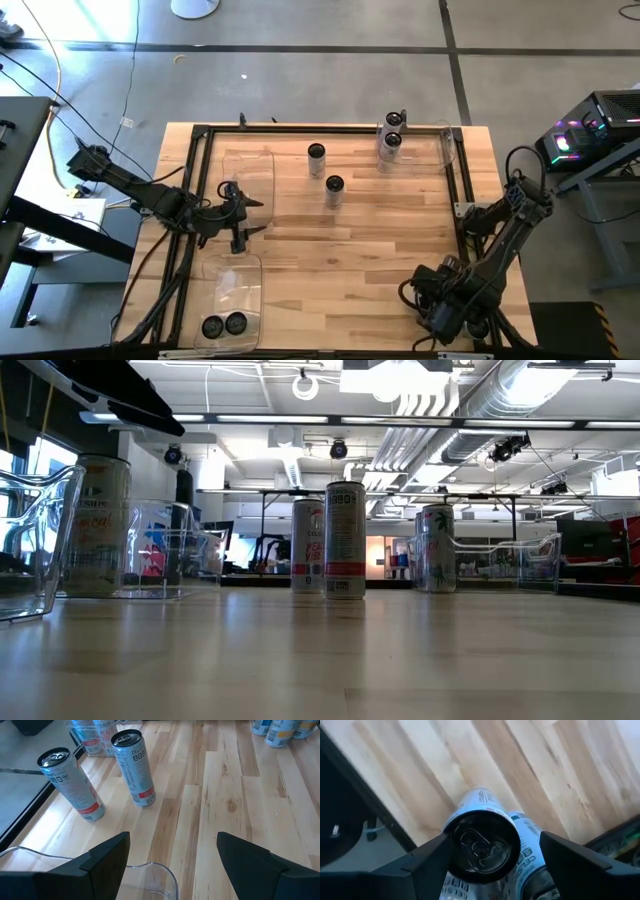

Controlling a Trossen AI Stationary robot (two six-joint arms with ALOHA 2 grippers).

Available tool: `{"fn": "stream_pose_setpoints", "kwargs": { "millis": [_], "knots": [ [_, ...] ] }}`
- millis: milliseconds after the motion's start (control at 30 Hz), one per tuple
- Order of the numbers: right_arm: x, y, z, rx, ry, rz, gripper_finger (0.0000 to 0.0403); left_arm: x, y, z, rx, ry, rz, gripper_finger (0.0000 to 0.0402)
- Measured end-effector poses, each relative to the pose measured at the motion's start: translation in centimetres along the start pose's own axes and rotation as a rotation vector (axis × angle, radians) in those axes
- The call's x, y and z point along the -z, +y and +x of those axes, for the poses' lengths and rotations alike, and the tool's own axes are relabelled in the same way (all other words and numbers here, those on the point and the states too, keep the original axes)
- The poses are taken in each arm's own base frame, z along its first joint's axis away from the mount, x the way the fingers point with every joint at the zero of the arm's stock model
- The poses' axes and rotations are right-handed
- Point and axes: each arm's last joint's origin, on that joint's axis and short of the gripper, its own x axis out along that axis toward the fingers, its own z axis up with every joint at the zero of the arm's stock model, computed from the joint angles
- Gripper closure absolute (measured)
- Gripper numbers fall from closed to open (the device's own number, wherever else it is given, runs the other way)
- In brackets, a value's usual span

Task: Sort soda cans
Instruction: Put the white yellow soda can into the top left transparent bin

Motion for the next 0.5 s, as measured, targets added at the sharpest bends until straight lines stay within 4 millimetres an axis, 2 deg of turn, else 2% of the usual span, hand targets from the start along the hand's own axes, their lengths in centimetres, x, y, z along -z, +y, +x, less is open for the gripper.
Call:
{"fn": "stream_pose_setpoints", "kwargs": {
  "millis": [333,500],
  "knots": [
    [-2.5,-0.7,0.3,0.057,-0.082,0.105,0.0107,0.0,0.0,0.0,-0.001,0.000,0.000,0.0108],
    [-3.9,-1.1,0.7,0.086,-0.088,0.097,0.0107,0.0,0.0,0.0,-0.001,0.000,0.000,0.0108]
  ]
}}
